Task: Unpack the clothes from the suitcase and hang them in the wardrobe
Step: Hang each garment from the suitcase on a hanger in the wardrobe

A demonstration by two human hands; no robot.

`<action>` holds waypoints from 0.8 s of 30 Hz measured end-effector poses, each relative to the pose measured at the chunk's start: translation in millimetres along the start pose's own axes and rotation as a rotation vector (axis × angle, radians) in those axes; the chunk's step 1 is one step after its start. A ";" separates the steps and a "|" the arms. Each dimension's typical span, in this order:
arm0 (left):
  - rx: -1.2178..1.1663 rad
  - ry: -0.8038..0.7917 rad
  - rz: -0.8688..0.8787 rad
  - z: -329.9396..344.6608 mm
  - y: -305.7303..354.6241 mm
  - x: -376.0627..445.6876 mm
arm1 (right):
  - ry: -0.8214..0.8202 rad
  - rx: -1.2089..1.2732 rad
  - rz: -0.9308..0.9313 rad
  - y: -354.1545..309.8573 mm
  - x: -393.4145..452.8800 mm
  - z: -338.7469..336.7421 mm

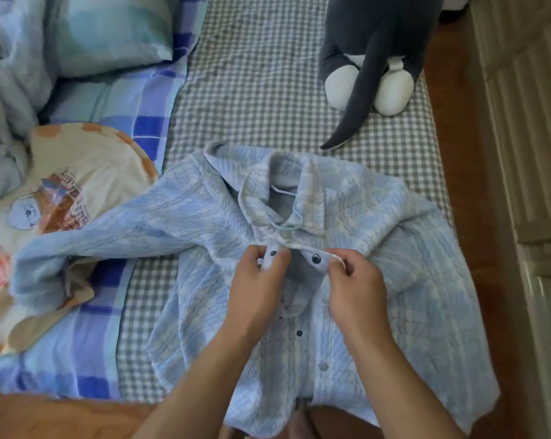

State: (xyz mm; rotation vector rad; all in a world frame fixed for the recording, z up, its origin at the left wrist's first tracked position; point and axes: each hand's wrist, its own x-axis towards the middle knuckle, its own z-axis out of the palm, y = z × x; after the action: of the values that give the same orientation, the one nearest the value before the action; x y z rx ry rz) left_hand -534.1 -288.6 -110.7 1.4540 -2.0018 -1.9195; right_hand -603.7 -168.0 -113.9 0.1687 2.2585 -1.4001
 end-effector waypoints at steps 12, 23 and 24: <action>-0.022 -0.105 -0.087 -35.0 -18.5 -30.5 | -0.101 -0.103 -0.069 -1.0 -70.6 28.8; -0.320 -0.087 -0.249 -39.0 -36.0 -38.2 | 0.038 -0.046 -0.047 12.7 -79.3 49.5; -0.357 -0.092 -0.272 -40.3 -36.8 -37.9 | 0.051 -0.073 -0.052 13.4 -79.2 50.2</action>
State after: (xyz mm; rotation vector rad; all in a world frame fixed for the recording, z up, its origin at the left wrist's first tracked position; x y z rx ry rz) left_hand -467.8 -290.5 -108.4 1.6265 -1.4423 -2.3358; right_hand -512.9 -194.3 -107.2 0.1240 2.3678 -1.3521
